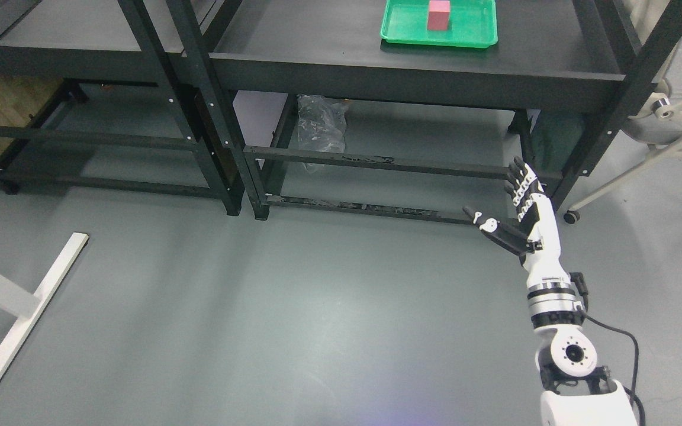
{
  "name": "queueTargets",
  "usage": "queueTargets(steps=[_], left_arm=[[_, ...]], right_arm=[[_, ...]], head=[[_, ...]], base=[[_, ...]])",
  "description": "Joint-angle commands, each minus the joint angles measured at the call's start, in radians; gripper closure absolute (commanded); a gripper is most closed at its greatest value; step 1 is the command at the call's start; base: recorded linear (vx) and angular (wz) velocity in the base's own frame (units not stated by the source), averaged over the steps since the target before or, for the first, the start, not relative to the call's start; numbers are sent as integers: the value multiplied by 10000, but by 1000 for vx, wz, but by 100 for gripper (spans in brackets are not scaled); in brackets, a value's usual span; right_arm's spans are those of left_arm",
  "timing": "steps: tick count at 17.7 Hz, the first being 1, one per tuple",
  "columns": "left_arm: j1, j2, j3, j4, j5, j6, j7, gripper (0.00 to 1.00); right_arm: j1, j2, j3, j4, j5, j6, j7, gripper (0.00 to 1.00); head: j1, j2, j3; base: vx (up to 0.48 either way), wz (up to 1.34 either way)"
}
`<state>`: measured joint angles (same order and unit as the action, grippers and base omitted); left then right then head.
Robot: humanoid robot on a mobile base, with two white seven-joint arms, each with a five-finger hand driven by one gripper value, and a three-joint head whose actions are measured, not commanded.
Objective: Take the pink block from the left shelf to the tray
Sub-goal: 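Raise the right hand toward the green tray on the shelf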
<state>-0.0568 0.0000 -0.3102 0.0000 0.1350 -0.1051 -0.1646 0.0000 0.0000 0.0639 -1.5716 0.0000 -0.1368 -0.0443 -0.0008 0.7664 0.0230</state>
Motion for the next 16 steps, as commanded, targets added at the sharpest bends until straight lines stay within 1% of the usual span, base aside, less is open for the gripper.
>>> queueTargets(steps=[1, 7, 9, 11, 13, 14, 16], left_arm=[[0, 174, 3, -175, 0, -23, 4, 0], [0, 174, 3, -175, 0, -38, 4, 0], [0, 174, 3, -175, 0, -23, 4, 0], [0, 174, 3, -175, 0, -38, 4, 0], [0, 174, 3, -175, 0, -23, 4, 0], [0, 174, 3, -175, 0, -23, 4, 0], [0, 174, 3, -175, 0, -38, 4, 0]], right_arm=[[31, -175, -638, -437, -1, -13, -216, 0], [-76, -175, -731, -483, 2021, -13, -491, 0], [-199, -175, -686, -483, 3520, 2, -844, 0], [-520, -175, -609, -483, 6580, 170, -999, 0], [-720, -175, -349, -483, 8734, 705, -1014, 0], [-782, -175, -302, -483, 9336, 814, -1014, 0], [-767, -175, -302, -513, 9266, 709, -1090, 0]], head=[[0, 0, 0], [0, 0, 0], [0, 0, 0], [0, 0, 0], [0, 0, 0], [0, 0, 0], [0, 0, 0]], base=[[37, -33], [32, -47], [33, -81], [42, -103], [71, -145], [77, -160], [94, -134]])
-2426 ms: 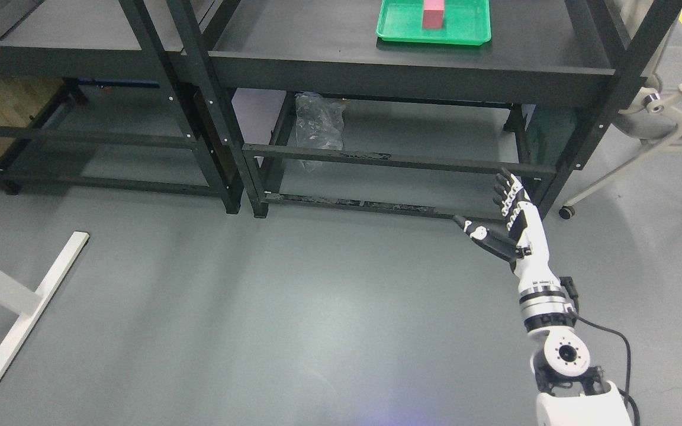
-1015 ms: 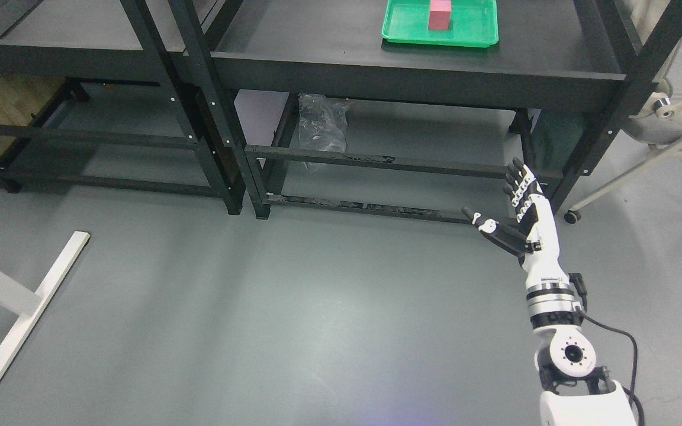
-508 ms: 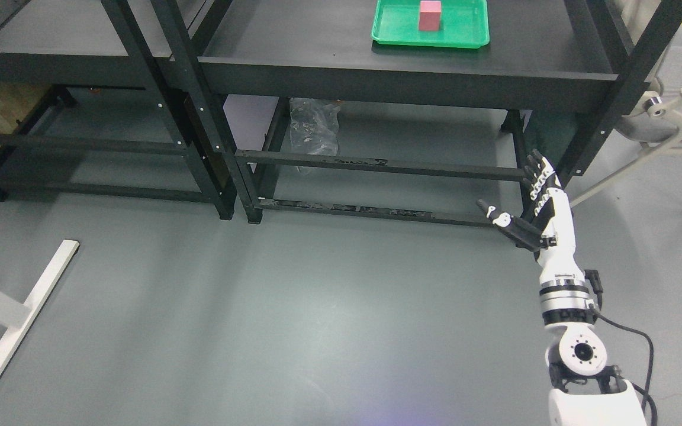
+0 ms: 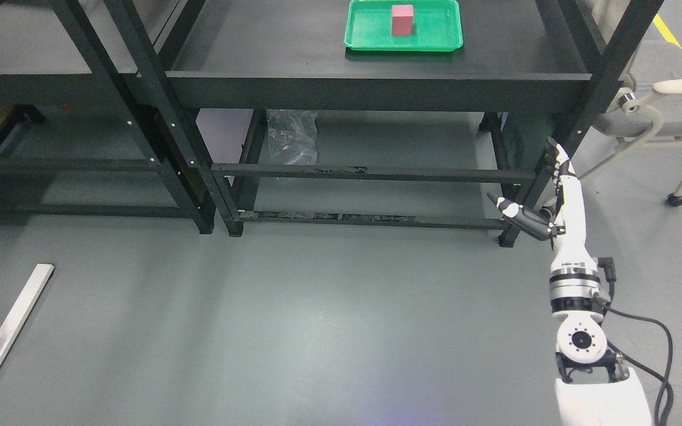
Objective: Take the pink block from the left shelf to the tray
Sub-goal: 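Raise the right hand toward the green tray on the shelf, then move the right hand over the green tray beside the pink cube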
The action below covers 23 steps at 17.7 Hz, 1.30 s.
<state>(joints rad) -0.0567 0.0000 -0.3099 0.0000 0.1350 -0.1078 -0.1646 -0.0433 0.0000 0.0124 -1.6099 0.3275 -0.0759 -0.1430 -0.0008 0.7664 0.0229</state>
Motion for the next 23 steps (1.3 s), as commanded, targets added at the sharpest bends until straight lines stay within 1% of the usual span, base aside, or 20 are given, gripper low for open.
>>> queueTargets(steps=[1, 2, 5, 7, 9, 13, 16, 23], left_arm=[[0, 175, 1, -175, 0, 4, 4, 0], [0, 175, 1, -175, 0, 5, 4, 0], [0, 175, 1, -175, 0, 5, 4, 0], [0, 175, 1, -175, 0, -11, 4, 0], [0, 175, 1, -175, 0, 5, 4, 0], [0, 175, 1, -175, 0, -11, 4, 0], [0, 175, 1, -175, 0, 5, 4, 0], [0, 175, 1, -175, 0, -11, 4, 0]], right_arm=[[-334, -175, 214, -207, 5869, -83, -226, 0], [-380, -175, 198, -238, 5837, -282, -379, 0], [-503, -175, 229, -208, 6172, -330, -534, 0], [-625, -175, 442, -101, 7394, -300, -534, 0], [-794, -175, 871, 98, 8059, -269, -534, 0], [-993, -175, 965, 115, 7985, -269, -640, 0], [-1391, -175, 1072, 145, 8030, -254, -871, 0], [-1929, -175, 1318, 497, 8031, -177, -535, 0]], head=[[0, 0, 0], [0, 0, 0], [0, 0, 0], [0, 0, 0], [0, 0, 0], [0, 0, 0], [0, 0, 0], [0, 0, 0]], base=[[112, -108], [138, -59], [160, -22], [185, 10], [186, 75], [205, 100], [215, 128], [199, 126]])
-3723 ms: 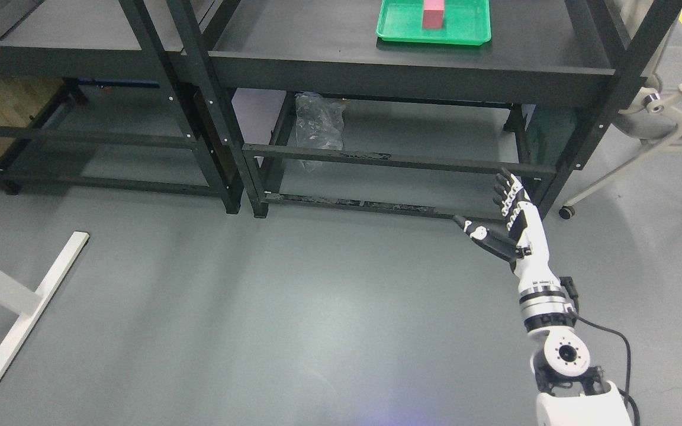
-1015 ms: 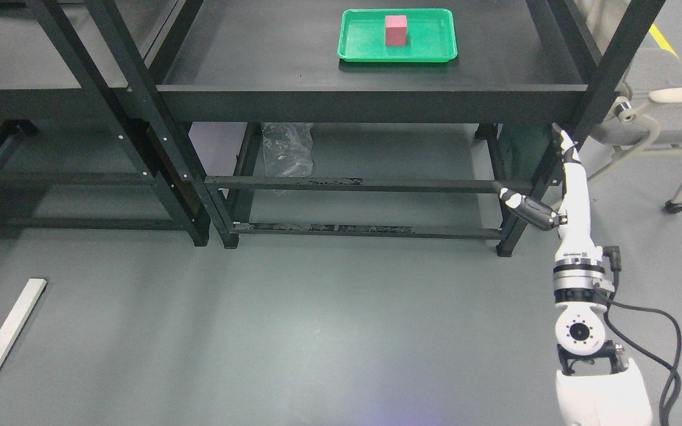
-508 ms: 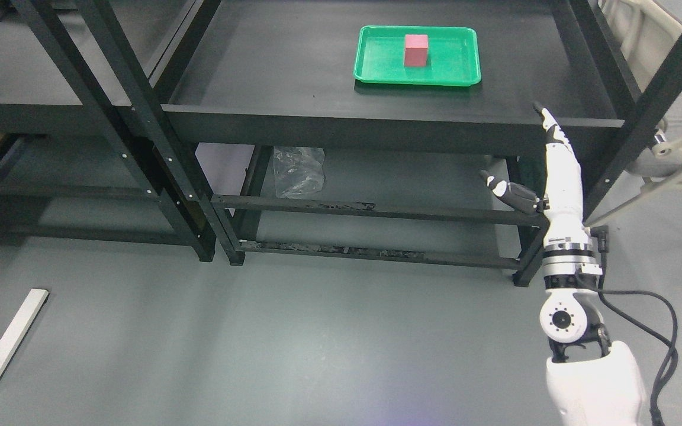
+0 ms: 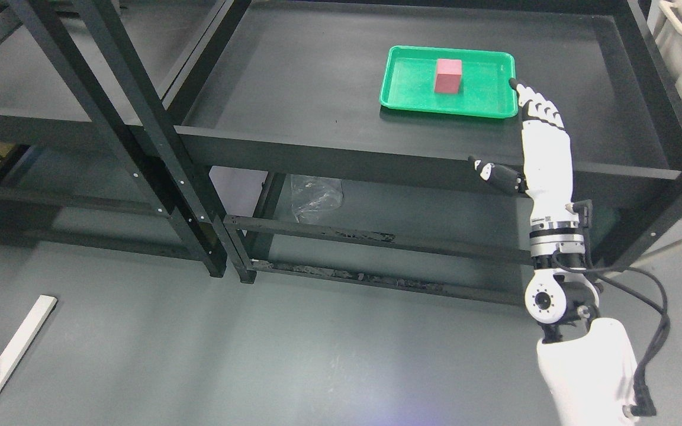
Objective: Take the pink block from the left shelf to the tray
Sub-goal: 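Move the right hand over the green tray beside the pink cube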
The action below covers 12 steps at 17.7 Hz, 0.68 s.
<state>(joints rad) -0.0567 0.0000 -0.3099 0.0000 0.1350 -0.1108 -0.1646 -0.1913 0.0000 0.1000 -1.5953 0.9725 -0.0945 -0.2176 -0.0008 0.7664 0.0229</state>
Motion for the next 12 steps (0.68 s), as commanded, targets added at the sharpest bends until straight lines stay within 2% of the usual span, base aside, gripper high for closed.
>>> queueTargets(steps=[1, 7, 12], left_arm=[[-1, 175, 0, -175, 0, 34, 5, 0], [-1, 175, 0, -175, 0, 19, 5, 0], [-1, 175, 0, -175, 0, 19, 5, 0]], right_arm=[[-540, -174, 442, 382, 1565, 9, 258, 0], [-863, -174, 548, 644, 1534, 25, 412, 0], [-1062, -174, 641, 996, 1534, 316, 1483, 0]], head=[[0, 0, 0], [0, 0, 0], [0, 0, 0]], base=[[229, 43], [238, 7], [250, 0]])
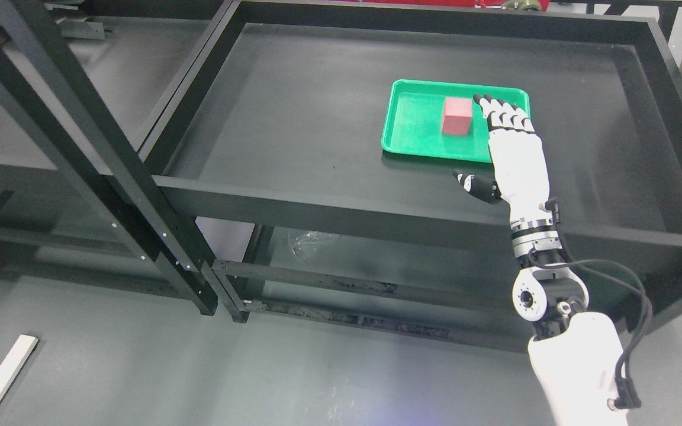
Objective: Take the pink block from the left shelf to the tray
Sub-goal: 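Move the right hand over the green tray beside the pink cube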
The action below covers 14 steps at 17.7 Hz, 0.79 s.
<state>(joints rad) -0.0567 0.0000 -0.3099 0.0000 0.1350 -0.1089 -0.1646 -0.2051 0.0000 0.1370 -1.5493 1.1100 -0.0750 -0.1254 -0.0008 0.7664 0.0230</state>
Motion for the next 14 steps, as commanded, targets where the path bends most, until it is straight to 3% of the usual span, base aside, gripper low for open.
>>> queueTargets(steps=[1, 14], left_arm=[[0, 175, 0, -175, 0, 15, 4, 0], [0, 175, 0, -175, 0, 15, 4, 0]], right_arm=[[-1031, -174, 271, 583, 160, 151, 777, 0], [-2259, -174, 287, 1701, 144, 611, 825, 0]], head=[[0, 0, 0], [0, 0, 0]], base=[[242, 0], [212, -20]])
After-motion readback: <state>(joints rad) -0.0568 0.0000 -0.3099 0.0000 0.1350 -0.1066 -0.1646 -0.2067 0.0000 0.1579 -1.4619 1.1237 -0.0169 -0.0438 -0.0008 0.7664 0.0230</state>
